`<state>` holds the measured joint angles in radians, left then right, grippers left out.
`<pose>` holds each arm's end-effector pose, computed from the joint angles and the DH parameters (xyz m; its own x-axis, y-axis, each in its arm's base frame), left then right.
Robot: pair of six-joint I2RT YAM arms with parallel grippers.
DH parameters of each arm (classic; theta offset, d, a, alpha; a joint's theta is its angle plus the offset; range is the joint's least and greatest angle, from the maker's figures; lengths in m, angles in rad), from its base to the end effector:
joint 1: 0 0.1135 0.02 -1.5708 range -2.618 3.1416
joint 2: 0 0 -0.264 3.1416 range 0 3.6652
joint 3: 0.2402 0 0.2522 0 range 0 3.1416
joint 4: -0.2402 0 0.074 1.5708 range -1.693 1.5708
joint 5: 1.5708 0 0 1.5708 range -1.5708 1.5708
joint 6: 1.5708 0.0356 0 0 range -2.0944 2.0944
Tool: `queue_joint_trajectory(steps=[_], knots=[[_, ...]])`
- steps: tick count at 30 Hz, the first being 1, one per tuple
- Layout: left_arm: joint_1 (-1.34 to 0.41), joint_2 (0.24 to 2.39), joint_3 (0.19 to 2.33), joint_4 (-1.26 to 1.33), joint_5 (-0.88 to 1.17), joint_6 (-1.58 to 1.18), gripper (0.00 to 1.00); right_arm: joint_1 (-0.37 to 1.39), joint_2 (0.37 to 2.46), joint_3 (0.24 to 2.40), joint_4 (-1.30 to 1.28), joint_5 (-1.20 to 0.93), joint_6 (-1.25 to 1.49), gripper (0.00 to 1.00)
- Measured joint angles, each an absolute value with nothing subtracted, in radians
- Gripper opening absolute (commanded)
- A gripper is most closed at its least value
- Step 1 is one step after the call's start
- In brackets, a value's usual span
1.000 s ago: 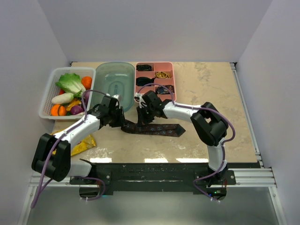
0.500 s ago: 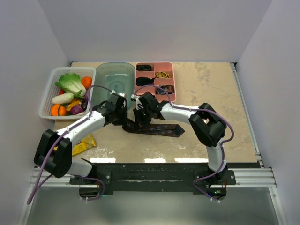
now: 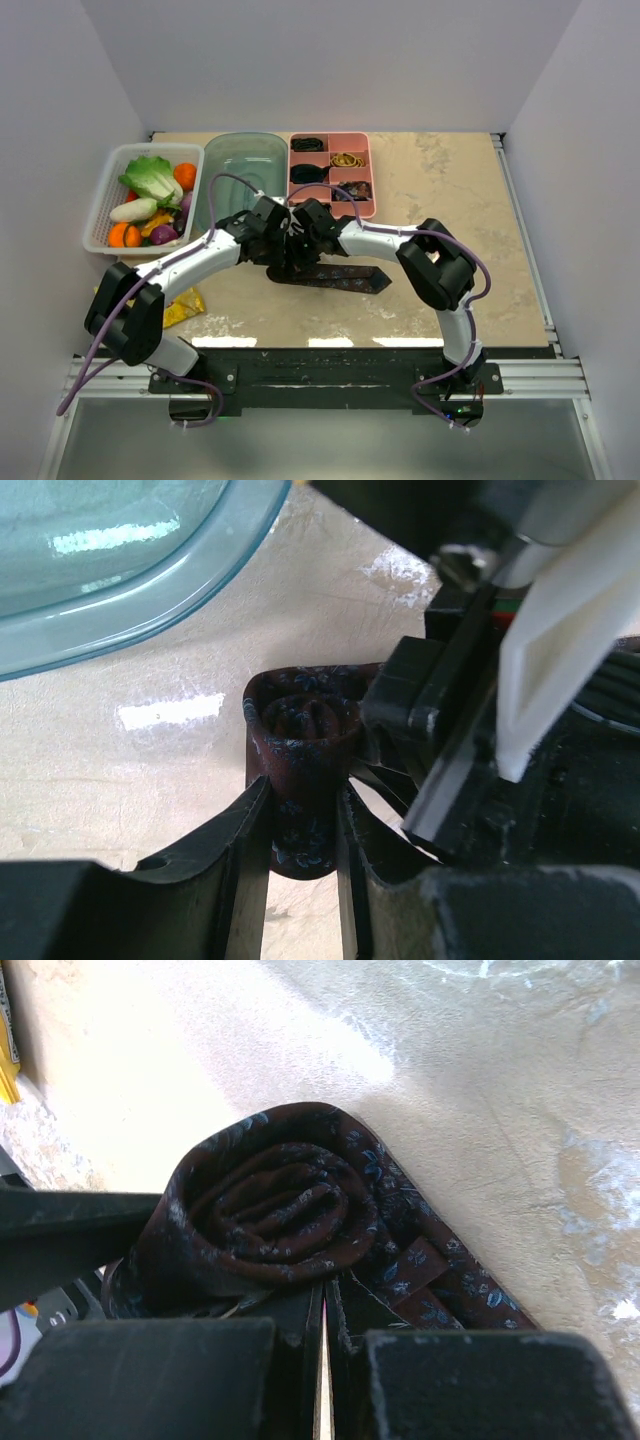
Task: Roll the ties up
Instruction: Roll the tie at the center of the board.
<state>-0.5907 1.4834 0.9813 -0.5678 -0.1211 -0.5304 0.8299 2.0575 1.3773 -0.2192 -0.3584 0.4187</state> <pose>0.2458 -0.1596 0.2153 -0.8837 -0.0120 -0.4678 0.0668 0.9862 -0.1515 0.2867 0.3319 0.1554 -0.8236 -0.3363 -0.4567 -0.5510 0.6653 0.5038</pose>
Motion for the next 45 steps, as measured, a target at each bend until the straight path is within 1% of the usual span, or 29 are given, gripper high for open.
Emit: queue_joint_trajectory(steps=[16, 30, 45], knots=[[-0.625, 1.501, 1.006, -0.616, -0.223, -0.54, 0.0, 0.813, 2.033, 1.363, -0.213, -0.357, 0.432, 0.0], [-0.629, 1.525, 1.071, -0.765, -0.406, -0.54, 0.0, 0.693, 1.921, 1.29, -0.201, -0.356, 0.414, 0.0], [-0.656, 1.626, 1.156, -0.854, -0.433, -0.542, 0.0, 0.673, 1.916, 1.267, -0.203, -0.353, 0.399, 0.0]])
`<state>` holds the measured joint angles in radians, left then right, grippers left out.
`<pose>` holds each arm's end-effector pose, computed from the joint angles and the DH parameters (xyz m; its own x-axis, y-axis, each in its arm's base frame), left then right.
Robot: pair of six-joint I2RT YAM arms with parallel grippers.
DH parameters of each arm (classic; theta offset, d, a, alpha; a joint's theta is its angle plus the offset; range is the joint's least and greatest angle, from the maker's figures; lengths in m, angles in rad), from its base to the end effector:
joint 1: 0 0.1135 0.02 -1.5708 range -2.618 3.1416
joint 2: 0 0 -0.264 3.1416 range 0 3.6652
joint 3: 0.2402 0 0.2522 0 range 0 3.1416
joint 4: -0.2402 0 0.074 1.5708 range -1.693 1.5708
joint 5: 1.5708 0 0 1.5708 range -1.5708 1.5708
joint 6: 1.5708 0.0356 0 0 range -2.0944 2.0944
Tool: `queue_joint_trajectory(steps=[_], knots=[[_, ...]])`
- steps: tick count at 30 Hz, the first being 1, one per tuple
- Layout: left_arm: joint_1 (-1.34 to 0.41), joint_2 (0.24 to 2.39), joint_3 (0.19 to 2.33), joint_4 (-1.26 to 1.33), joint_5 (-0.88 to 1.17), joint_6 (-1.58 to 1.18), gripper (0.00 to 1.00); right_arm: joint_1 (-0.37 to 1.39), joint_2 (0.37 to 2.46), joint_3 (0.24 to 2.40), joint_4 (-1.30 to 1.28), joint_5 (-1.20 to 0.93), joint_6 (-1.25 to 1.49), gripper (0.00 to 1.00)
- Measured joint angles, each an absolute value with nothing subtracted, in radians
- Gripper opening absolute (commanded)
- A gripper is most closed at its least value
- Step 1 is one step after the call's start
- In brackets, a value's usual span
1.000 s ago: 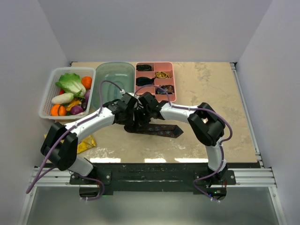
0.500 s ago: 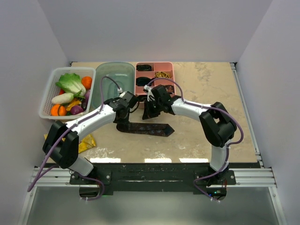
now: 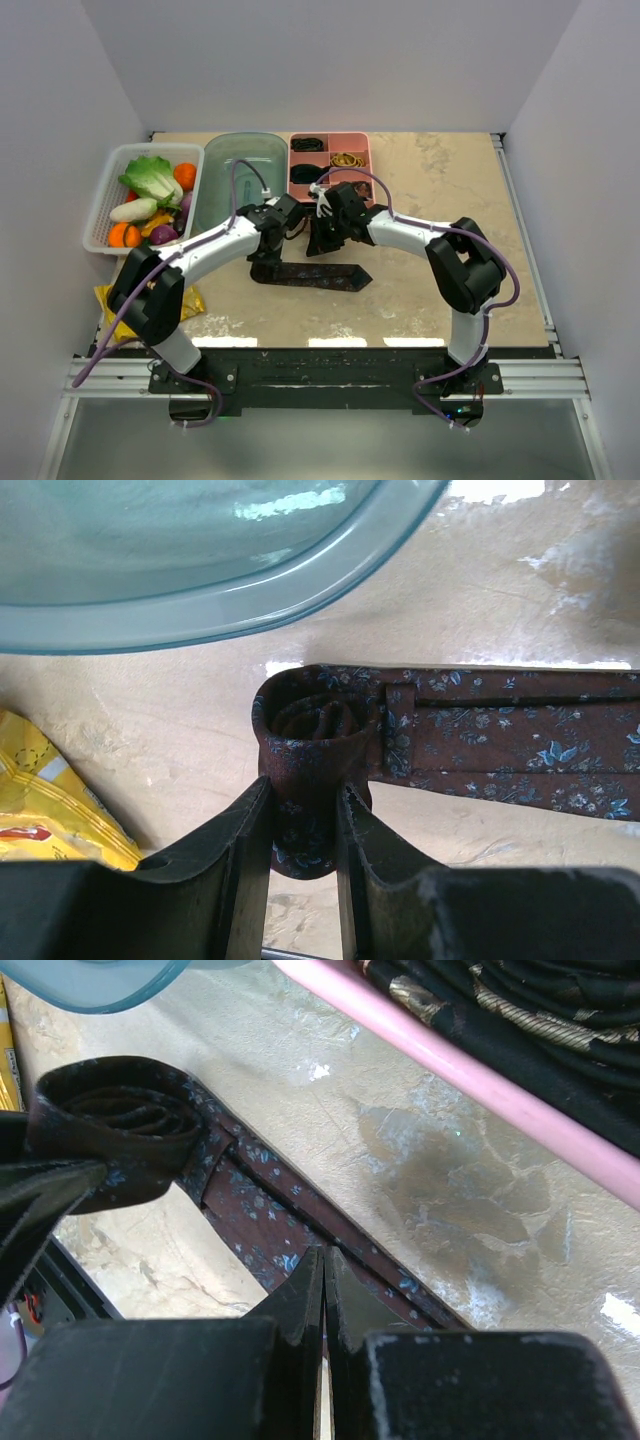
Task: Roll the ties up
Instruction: Roll the tie at the center of the board.
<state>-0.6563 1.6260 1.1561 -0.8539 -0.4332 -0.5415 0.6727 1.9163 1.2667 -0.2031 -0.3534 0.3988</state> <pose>0.2517 -0.1750 0.2166 -0.9019 0.1041 -0.4193 0.0090 0.9748 0.2228 0.3141 0.2660 0.1806 -0.8389 -0.2025 -0.5051 -0.4741 0.7277 0.4957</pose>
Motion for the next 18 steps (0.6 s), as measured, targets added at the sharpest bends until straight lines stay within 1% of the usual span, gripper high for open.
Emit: queue_joint_trajectory(steps=[8, 10, 14, 17, 18], knots=[[-0.713, 1.713, 1.218, -0.894, -0.466, -0.563, 0.0, 0.673, 1.916, 1.254, -0.203, -0.353, 0.398, 0.0], [-0.729, 1.729, 1.228, -0.904, -0.477, -0.567, 0.02, 0.673, 1.916, 1.254, -0.202, -0.353, 0.398, 0.0], [-0.756, 1.753, 1.24, -0.908, -0.488, -0.576, 0.09, 0.673, 1.916, 1.254, -0.202, -0.353, 0.398, 0.0], [-0.767, 1.758, 1.24, -0.906, -0.487, -0.583, 0.18, 0.673, 1.916, 1.254, -0.202, -0.353, 0.398, 0.0], [-0.769, 1.76, 1.24, -0.904, -0.483, -0.583, 0.23, 0.673, 1.916, 1.254, -0.202, -0.353, 0.398, 0.0]])
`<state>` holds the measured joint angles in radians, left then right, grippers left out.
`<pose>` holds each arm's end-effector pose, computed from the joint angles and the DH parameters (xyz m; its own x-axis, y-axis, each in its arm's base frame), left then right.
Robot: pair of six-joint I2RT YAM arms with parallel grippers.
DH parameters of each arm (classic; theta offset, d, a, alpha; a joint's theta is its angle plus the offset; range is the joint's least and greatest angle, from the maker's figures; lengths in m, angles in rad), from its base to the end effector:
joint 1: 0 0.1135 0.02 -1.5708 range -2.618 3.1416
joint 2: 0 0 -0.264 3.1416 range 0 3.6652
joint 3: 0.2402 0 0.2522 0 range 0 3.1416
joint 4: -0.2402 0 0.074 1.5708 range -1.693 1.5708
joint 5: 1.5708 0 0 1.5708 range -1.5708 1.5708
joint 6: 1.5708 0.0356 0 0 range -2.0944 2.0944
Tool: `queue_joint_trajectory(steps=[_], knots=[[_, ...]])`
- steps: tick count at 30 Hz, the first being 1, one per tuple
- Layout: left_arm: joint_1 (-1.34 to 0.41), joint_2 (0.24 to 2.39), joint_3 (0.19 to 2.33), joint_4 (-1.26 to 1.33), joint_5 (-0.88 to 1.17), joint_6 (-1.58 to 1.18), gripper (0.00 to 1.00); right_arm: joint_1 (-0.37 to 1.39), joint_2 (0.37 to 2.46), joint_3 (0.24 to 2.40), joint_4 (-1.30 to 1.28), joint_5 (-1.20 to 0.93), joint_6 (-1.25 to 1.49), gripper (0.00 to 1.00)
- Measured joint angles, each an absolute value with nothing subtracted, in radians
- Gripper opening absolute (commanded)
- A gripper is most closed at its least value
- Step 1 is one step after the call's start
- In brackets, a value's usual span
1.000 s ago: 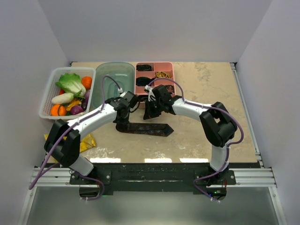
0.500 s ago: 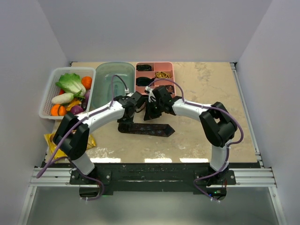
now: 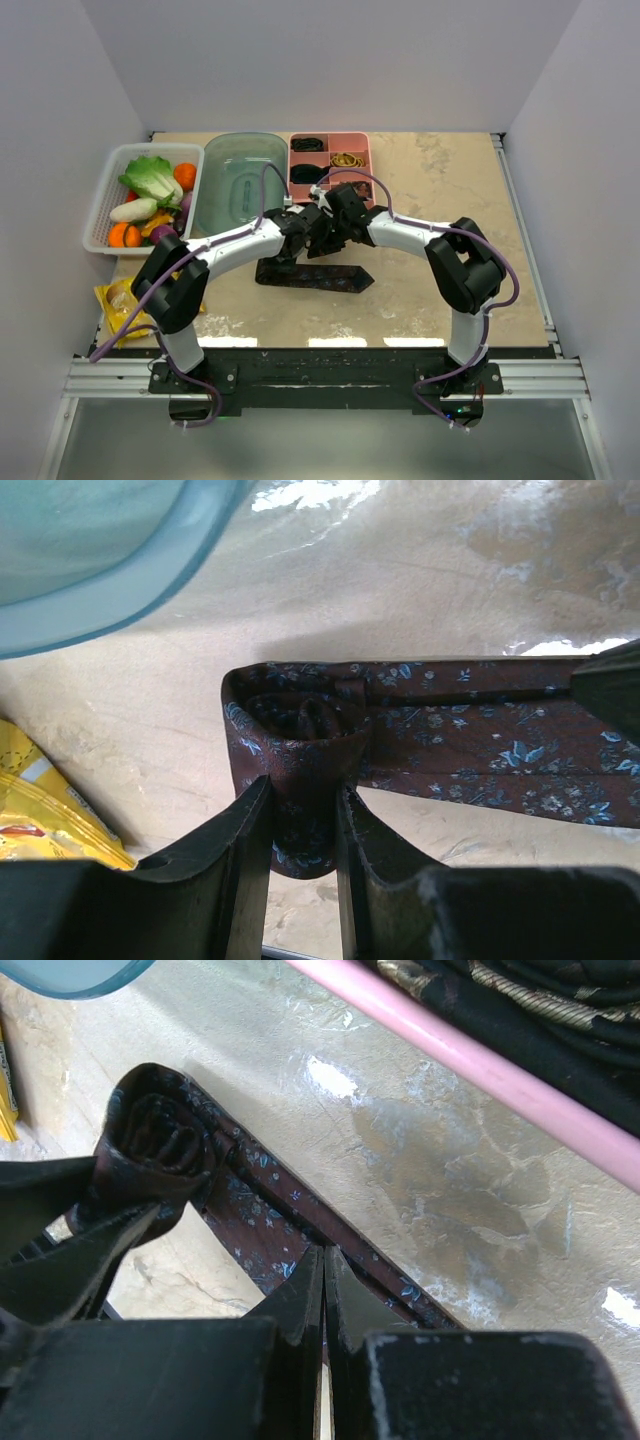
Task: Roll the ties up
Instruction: Roll the tie at the center of the board.
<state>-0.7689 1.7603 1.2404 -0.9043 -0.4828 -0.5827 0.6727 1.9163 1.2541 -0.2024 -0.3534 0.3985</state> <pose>0.2469 -0.2159 0.1988 -0.9057 0.1982 -0.3747 0.0823 0.9494 0.3031 0.3124 0.2646 0.1769 -0.8435 -0.2065 -0.4959 -0.4698 0.7313 0.4945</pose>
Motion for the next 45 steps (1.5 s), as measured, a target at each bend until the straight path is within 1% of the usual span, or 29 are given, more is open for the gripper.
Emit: queue_joint_trajectory(steps=[8, 9, 12, 20, 23, 36, 42, 45], knots=[[-0.778, 1.776, 1.24, -0.871, -0.44, -0.584, 0.41, 0.669, 1.916, 1.25, -0.207, -0.353, 0.396, 0.0], [-0.778, 1.776, 1.24, -0.865, -0.433, -0.587, 0.45, 0.667, 1.916, 1.25, -0.208, -0.354, 0.395, 0.0], [-0.777, 1.776, 1.237, -0.847, -0.409, -0.593, 0.5, 0.664, 1.916, 1.25, -0.211, -0.354, 0.392, 0.0], [-0.773, 1.767, 1.213, -0.789, -0.344, -0.601, 0.55, 0.659, 1.916, 1.246, -0.218, -0.356, 0.389, 0.0], [-0.77, 1.754, 1.201, -0.77, -0.316, -0.605, 0.59, 0.659, 1.916, 1.246, -0.218, -0.358, 0.384, 0.0], [-0.749, 1.69, 1.116, -0.644, -0.193, -0.618, 0.6, 0.662, 1.9, 1.246, -0.217, -0.361, 0.365, 0.0], [-0.739, 1.647, 1.095, -0.612, -0.142, -0.617, 0.66, 0.662, 1.886, 1.246, -0.221, -0.354, 0.364, 0.0], [-0.724, 1.595, 1.082, -0.6, -0.123, -0.617, 0.7, 0.664, 1.878, 1.246, -0.222, -0.354, 0.365, 0.0]])
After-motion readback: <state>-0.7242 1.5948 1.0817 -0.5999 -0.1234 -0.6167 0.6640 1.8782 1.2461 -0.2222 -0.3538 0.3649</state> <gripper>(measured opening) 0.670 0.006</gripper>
